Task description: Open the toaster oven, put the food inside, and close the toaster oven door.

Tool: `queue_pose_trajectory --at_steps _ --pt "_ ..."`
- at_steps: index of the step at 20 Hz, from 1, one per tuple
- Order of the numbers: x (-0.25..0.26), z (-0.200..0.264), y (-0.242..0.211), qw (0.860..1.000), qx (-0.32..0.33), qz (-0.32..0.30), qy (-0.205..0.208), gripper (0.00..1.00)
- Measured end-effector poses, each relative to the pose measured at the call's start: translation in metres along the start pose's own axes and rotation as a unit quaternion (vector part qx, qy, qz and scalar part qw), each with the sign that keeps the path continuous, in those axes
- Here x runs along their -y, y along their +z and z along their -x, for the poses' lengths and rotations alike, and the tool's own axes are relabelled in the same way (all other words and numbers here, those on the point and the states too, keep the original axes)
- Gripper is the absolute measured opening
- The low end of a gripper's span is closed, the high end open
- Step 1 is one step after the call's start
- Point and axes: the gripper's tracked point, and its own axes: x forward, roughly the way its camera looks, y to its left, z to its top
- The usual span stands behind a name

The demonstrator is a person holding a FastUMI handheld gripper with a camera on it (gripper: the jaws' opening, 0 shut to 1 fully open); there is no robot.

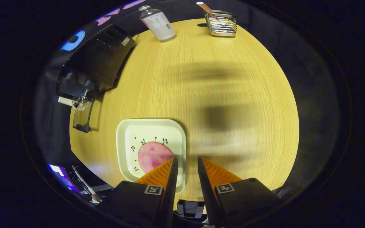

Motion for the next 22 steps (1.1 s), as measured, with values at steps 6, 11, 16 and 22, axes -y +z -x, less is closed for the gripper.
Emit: queue_pose_trajectory --at_steps 6,11,16,22 --pt "-0.009 -0.009 0.007 0.999 0.006 0.034 -0.007 0.15" --pt "-0.008 -0.007 0.004 0.996 0.02 -0.025 0.079 0.06" --pt "-0.006 -0.001 0.003 0.984 0.048 -0.098 0.139 0.06" --pt "-0.028 0.015 0.01 0.972 0.076 -0.135 0.179 0.06"
